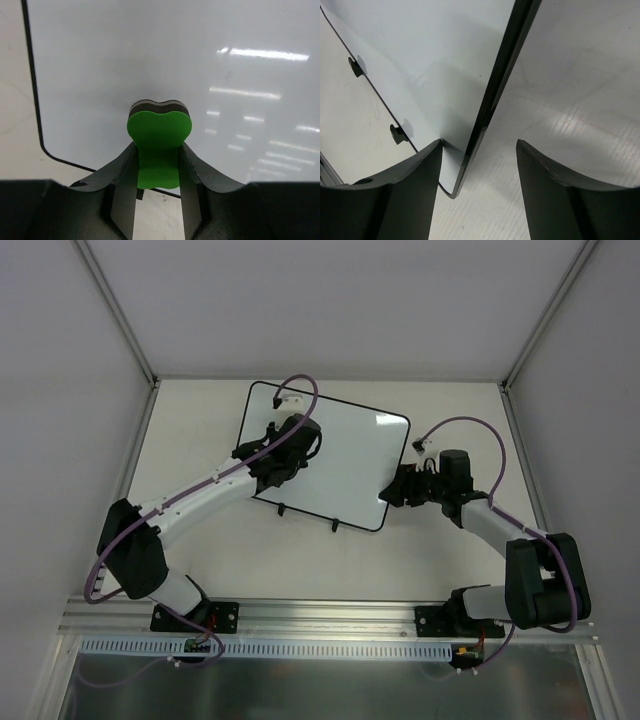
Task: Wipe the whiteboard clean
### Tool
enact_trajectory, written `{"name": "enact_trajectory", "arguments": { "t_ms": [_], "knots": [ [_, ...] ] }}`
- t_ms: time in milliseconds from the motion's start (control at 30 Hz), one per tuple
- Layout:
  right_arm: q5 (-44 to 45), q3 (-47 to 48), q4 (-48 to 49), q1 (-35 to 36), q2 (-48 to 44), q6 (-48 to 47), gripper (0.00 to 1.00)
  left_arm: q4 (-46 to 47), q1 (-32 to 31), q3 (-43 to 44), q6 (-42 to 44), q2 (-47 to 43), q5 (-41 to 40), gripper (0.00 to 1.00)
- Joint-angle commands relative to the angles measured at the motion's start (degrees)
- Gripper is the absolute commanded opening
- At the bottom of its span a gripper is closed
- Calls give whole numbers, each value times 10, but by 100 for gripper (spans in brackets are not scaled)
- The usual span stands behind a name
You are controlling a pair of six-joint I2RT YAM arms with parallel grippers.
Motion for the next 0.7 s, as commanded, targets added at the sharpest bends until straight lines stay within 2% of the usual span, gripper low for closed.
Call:
{"name": "enact_trajectory", "arguments": {
  "t_ms": [0,100,167,267,433,600,667],
  "knots": [
    [22,1,-3,2,-29,-11,74,-2,43,-46,8,-71,-16,0],
    [39,3,-27,2,-58,-15,80,-2,73,-66,24,-99,-16,0],
    [54,10,-50,1,-81,-19,87,-2,100,-81,33,-117,-10,0],
    [85,24,-114,0,-129,-25,98,-2,176,-116,37,-151,19,0],
    [154,49,-207,0,-214,-25,99,-2,326,-164,41,-165,62,0],
    [215,80,-294,0,-324,-35,99,-2,444,-184,38,-118,146,1],
    [232,86,-312,1,-358,-34,99,-1,469,-182,40,-96,161,1]
  ]
}}
